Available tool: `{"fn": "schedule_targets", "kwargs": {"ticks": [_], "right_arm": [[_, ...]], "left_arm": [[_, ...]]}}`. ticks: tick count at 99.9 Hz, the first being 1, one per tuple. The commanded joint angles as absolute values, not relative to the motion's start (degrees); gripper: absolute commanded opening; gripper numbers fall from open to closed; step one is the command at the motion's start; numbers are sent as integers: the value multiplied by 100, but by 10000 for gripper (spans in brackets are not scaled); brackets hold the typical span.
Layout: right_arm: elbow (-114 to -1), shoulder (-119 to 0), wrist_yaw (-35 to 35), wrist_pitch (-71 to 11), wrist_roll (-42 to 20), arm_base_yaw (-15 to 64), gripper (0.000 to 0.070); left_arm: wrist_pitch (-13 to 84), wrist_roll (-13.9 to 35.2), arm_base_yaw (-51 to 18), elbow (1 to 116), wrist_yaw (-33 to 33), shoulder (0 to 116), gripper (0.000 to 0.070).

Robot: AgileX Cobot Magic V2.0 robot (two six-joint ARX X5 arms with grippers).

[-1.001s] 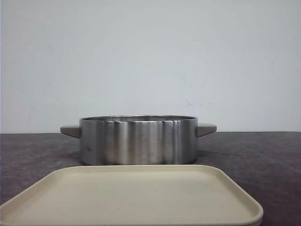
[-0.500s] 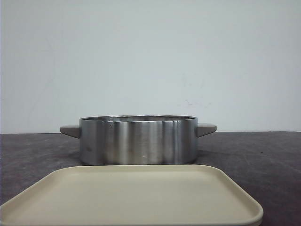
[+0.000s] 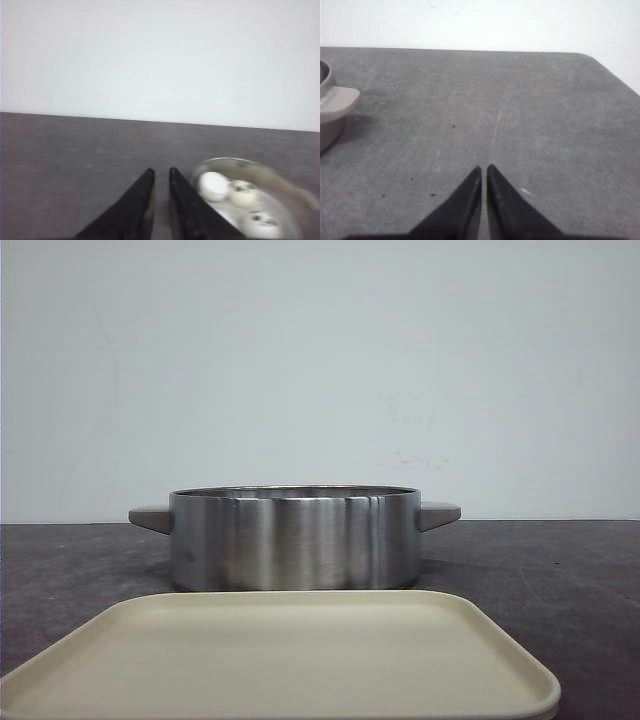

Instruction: Steam buns

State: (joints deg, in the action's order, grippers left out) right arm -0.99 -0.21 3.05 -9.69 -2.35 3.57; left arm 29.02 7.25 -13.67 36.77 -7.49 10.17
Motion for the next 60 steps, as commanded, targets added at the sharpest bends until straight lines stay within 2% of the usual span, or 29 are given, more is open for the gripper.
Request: {"fn": "schedule_targets", "kwargs": {"ticks": [1, 16, 29, 40, 60], "right_arm": [[-73, -21, 301, -902, -198, 351, 12], [-73, -21, 303, -902, -198, 351, 12], [-73, -21, 303, -902, -198, 351, 12], [-73, -21, 303, -902, -198, 351, 12], [-73, -21, 303, -902, -198, 351, 12]], "left_arm": [[2569, 646, -1151, 3111, -607, 687, 3], [1723, 849, -585, 1778, 148, 23, 3], [1140, 858, -331, 1013, 565, 27, 3], [1026, 821, -215, 687, 543, 19, 3], [917, 397, -67, 414, 152, 19, 3]]}}
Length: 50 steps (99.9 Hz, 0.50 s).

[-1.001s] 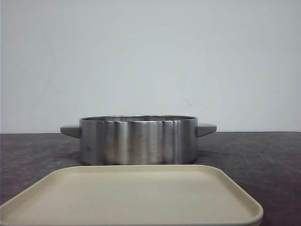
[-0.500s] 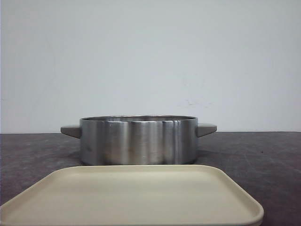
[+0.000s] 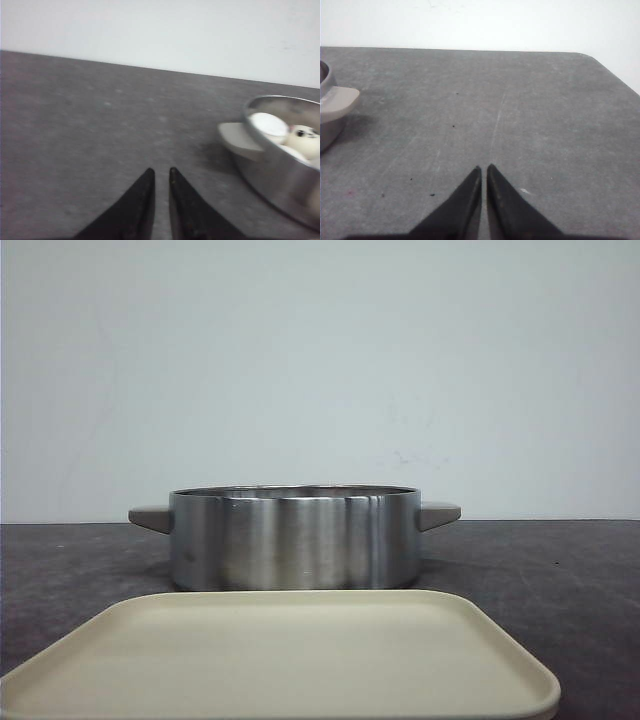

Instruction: Steam buns

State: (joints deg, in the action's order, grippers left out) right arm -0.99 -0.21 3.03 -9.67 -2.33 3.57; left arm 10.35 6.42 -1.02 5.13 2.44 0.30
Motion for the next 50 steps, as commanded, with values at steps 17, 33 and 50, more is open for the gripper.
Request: {"fn": "schedule_targets", "kwargs": {"ticks": [17, 33, 50], "right_arm": [[-73, -21, 303, -904, -198, 351, 12], [-73, -21, 303, -904, -198, 351, 12], [-73, -21, 303, -902, -198, 351, 12]], "left_arm": [[607, 408, 73, 78, 128, 16, 3], [860, 183, 158, 78, 126, 16, 3], [1107, 10, 338, 78, 121, 30, 3]]}}
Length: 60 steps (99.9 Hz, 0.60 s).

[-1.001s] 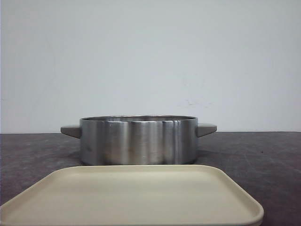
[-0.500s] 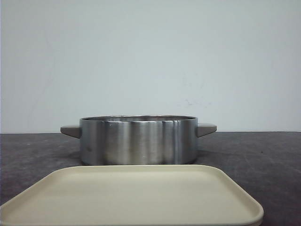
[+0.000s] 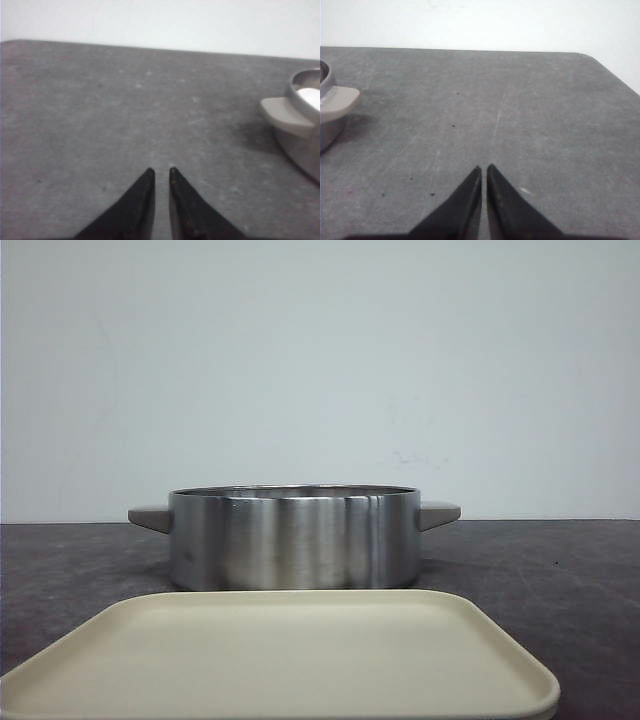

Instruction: Steam buns

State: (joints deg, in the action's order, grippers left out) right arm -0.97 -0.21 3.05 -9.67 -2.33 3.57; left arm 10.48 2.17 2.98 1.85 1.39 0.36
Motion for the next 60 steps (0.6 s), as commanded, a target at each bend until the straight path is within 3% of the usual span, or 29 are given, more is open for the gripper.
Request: {"fn": "schedule_targets", "kwargs": {"ticks": [1, 60], "right_arm": [[-73, -21, 303, -904, -198, 351, 12], [-73, -21, 303, -904, -198, 351, 12]], "left_arm": [[1107, -1, 344, 78, 121, 32, 3], [1072, 3, 390, 82, 132, 54, 3]]}}
